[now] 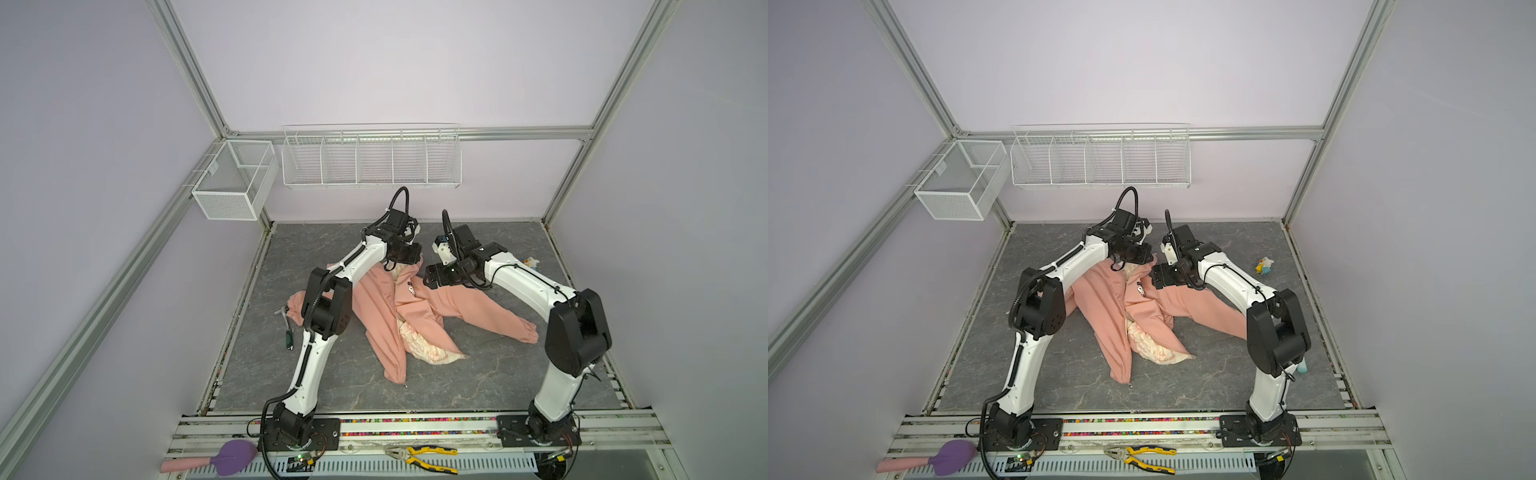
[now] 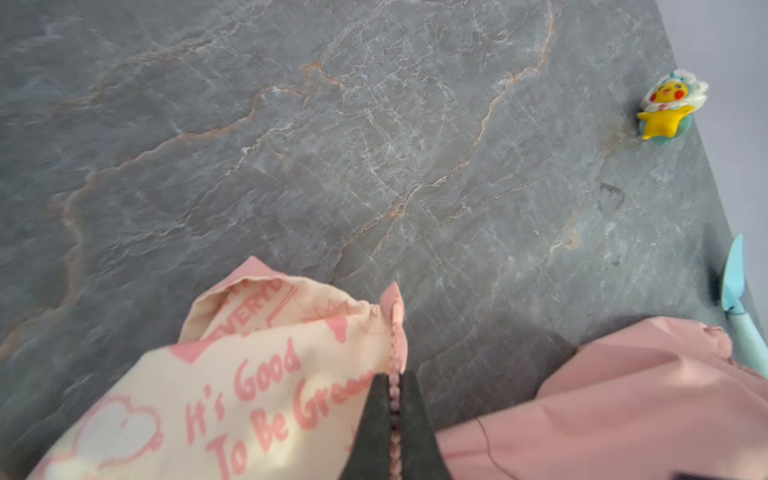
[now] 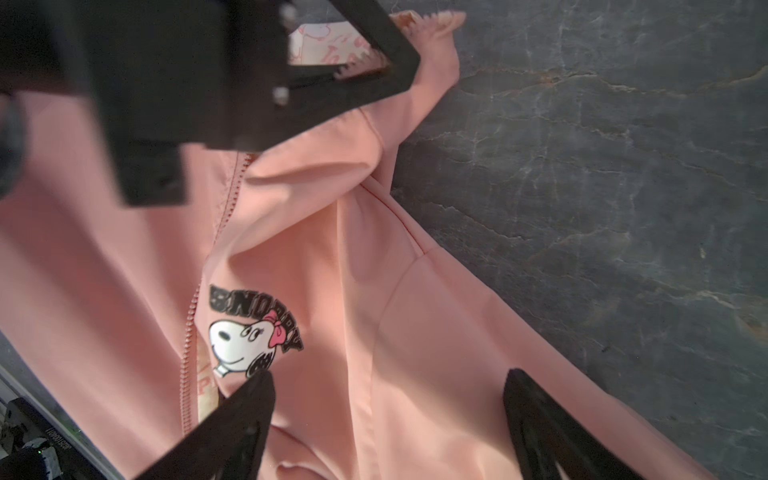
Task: Zip up the jacket
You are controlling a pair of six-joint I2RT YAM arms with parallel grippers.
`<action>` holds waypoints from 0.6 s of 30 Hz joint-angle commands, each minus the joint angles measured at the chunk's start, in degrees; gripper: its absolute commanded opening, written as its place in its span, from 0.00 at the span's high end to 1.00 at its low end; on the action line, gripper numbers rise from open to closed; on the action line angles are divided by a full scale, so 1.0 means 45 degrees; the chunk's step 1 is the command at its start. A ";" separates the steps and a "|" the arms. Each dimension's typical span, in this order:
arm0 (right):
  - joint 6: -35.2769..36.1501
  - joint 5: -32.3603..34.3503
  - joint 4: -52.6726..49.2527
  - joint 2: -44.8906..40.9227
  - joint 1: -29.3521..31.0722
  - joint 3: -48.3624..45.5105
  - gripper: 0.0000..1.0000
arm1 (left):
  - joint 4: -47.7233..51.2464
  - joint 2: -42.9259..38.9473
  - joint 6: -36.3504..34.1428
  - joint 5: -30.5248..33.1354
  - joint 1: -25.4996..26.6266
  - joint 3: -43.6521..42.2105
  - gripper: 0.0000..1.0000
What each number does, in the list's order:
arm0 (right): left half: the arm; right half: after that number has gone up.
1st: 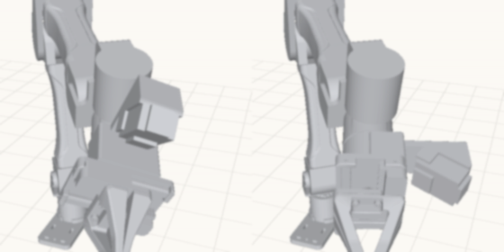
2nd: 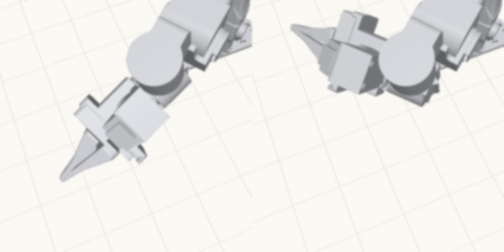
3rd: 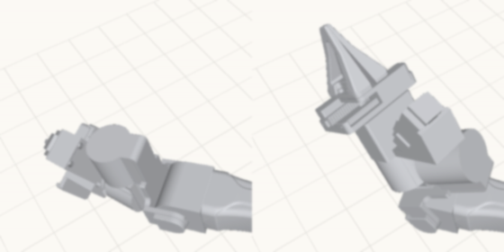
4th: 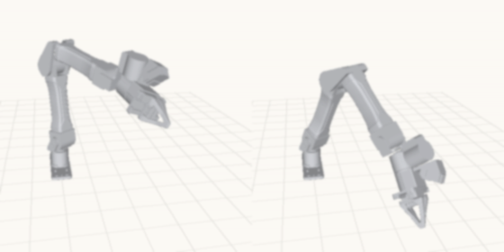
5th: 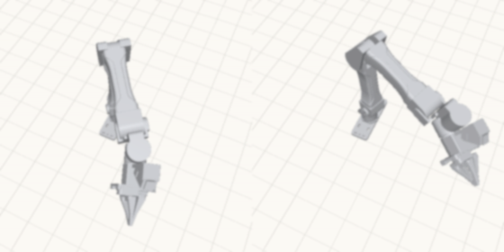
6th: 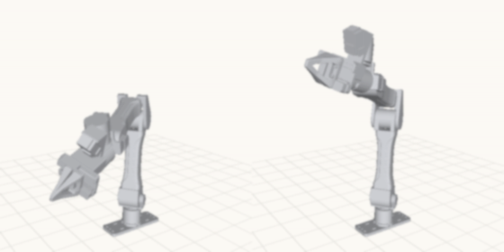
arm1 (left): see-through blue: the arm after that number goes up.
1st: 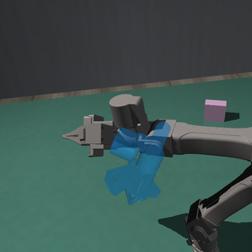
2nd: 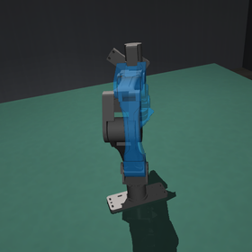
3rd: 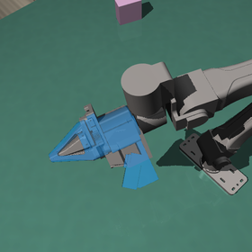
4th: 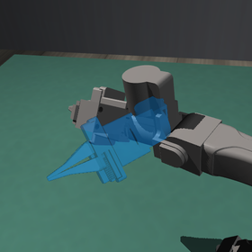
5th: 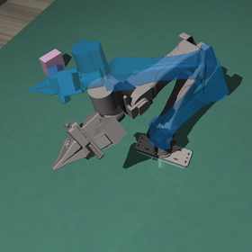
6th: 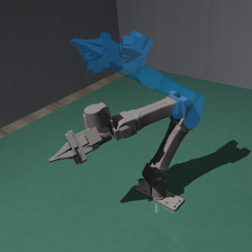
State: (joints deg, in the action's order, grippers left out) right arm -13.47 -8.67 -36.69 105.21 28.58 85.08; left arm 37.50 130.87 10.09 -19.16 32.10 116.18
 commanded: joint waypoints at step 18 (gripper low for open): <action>-0.1029 -0.0740 0.1671 0.1904 -0.0072 0.0251 0.44 | -0.5539 -0.7190 0.2096 0.1590 0.0001 -0.7618 1.00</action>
State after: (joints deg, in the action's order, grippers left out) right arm -16.45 -10.50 -31.81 114.04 28.58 86.08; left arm 16.05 101.25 18.15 -13.61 32.10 83.57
